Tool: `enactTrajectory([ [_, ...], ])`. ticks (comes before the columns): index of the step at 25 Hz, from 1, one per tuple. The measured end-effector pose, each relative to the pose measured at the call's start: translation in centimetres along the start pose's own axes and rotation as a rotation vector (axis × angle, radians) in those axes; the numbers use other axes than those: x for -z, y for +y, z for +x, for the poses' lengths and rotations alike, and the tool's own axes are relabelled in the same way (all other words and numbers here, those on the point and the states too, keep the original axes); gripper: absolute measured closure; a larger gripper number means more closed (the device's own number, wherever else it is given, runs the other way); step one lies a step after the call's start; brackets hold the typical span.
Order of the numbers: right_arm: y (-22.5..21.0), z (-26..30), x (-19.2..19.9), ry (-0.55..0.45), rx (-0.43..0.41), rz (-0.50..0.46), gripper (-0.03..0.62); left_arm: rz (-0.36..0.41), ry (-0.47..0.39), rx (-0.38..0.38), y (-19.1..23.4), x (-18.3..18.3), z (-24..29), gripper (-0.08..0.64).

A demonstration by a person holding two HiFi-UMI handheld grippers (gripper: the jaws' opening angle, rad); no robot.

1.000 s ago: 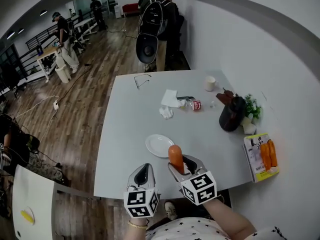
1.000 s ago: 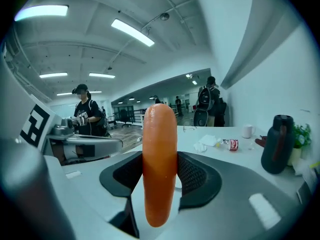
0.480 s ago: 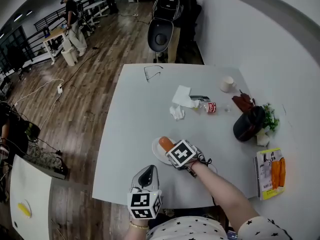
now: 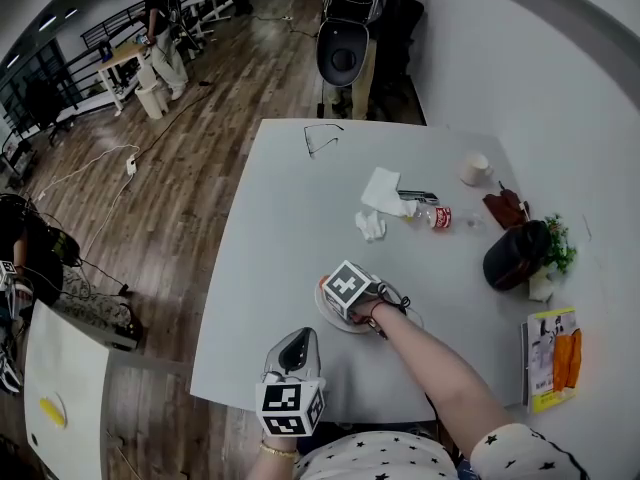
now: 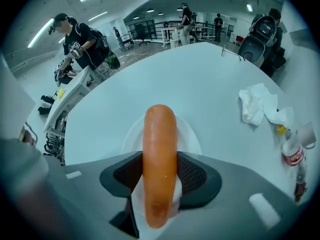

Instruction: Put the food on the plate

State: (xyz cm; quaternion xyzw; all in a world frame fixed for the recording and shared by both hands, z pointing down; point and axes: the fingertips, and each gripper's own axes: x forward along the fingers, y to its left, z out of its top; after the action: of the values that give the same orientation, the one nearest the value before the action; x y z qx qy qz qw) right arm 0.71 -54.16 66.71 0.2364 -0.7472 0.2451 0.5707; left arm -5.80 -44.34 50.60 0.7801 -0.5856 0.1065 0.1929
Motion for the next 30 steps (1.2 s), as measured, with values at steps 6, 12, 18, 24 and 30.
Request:
enactTrajectory([
  [6,0.0,0.3,-0.2,-0.003,0.028,-0.031,0.367,-0.007,-0.012,0.002,0.4,-0.6,0.5,0.552],
  [12,0.2,-2.9,-1.8,-0.268,0.078,0.011,0.327,-0.009,-0.013,0.008,0.3,-0.6,0.5,0.552],
  [18,4.1,-10.9,-1.4,-0.637,0.01,0.131,0.438,-0.016,-0.019,0.006,-0.7,-1.1,0.5,0.552],
  [24,7.8,-16.2,2.0,-0.876,0.07,0.212,0.592,-0.01,-0.039,0.016,-1.7,-1.7,0.0,0.552],
  [30,9.3,-18.3,3.5,-0.959,0.097,0.231,0.592,-0.002,-0.049,0.025,-2.5,-1.4,-0.7,0.552],
])
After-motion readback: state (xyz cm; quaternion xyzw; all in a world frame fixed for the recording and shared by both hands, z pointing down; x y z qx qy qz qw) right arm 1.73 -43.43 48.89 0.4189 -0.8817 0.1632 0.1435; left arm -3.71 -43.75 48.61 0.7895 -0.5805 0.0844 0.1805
